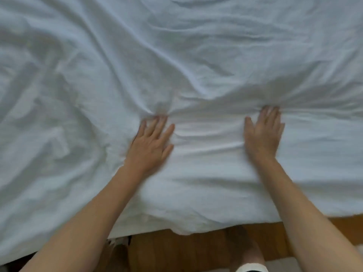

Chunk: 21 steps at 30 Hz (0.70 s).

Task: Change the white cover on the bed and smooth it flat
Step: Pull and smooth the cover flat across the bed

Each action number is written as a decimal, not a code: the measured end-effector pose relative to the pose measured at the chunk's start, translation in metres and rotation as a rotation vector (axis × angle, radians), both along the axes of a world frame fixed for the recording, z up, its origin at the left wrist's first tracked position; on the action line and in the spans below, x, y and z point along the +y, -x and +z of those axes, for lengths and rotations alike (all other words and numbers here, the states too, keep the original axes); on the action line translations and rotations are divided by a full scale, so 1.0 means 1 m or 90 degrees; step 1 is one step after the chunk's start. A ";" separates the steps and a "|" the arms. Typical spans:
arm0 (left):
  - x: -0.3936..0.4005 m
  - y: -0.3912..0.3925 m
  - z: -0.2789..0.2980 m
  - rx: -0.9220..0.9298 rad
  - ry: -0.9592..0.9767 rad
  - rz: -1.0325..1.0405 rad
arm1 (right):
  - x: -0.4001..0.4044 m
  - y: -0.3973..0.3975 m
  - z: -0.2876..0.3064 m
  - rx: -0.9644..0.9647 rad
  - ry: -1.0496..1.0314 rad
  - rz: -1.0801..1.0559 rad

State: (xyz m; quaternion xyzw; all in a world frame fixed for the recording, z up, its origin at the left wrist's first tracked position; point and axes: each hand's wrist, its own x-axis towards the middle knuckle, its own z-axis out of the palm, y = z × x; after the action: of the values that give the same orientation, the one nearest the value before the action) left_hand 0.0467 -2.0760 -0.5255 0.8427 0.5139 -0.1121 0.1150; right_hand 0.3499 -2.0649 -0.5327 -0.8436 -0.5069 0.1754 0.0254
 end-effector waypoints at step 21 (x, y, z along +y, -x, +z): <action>-0.123 0.442 -0.042 -0.135 -0.266 0.154 | -0.104 0.471 -0.040 -0.106 -0.203 0.391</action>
State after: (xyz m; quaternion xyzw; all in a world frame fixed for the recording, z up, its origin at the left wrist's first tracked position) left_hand -0.3951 -2.1987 -0.5671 0.7875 0.6081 0.0999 0.0038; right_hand -0.1215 -2.1693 -0.5728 -0.6485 -0.7583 0.0241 0.0612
